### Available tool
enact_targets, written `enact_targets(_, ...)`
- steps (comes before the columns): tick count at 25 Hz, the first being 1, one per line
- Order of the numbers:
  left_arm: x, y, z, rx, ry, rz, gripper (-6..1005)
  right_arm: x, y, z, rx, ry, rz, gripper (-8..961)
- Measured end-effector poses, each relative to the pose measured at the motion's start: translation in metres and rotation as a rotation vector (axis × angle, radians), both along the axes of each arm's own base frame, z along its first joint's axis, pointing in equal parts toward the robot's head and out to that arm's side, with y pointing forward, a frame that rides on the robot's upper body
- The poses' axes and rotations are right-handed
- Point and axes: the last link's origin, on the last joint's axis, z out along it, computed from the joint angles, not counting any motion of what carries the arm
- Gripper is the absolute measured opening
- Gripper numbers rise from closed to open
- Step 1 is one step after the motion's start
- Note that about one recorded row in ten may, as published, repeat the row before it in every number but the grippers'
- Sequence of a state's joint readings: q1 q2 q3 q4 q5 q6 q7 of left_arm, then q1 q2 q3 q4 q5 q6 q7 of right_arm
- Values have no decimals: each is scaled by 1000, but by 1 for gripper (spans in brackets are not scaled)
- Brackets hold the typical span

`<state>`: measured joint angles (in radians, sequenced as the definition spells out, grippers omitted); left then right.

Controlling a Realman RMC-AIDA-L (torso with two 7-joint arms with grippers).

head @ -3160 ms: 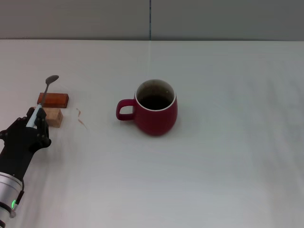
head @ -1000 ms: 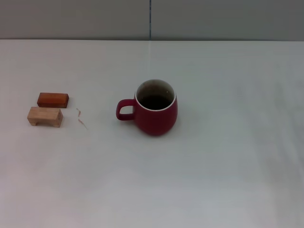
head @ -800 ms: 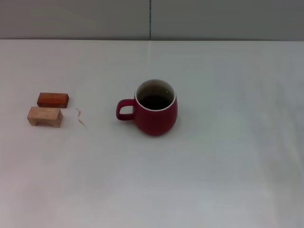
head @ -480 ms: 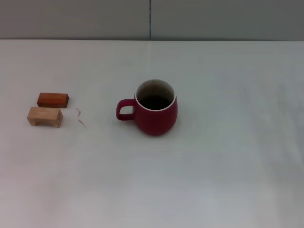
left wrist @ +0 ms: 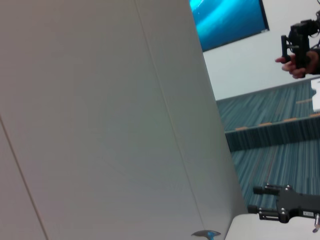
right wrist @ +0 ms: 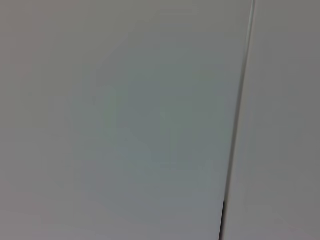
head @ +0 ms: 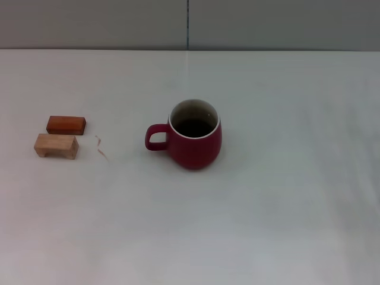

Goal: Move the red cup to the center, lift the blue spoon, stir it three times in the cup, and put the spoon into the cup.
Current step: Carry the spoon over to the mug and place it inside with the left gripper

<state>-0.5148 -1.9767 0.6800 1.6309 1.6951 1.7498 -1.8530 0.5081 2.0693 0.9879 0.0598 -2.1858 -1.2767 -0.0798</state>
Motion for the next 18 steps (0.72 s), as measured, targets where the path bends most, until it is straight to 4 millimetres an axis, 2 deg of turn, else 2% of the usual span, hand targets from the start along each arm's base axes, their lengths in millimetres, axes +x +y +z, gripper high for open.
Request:
enact_targets(8, 18, 3, -15, -5, 126, -13, 173, 1, -1, 0, -1, -2, -4, 730)
enact_targets(12, 29, 6, -29, -28, 217, -31, 173, 2, -1, 0, -1, -2, -5, 731)
enact_targets(18, 38, 8, -41, -63, 300, -51, 173, 2, -1, 0, 0, -2, -7, 732)
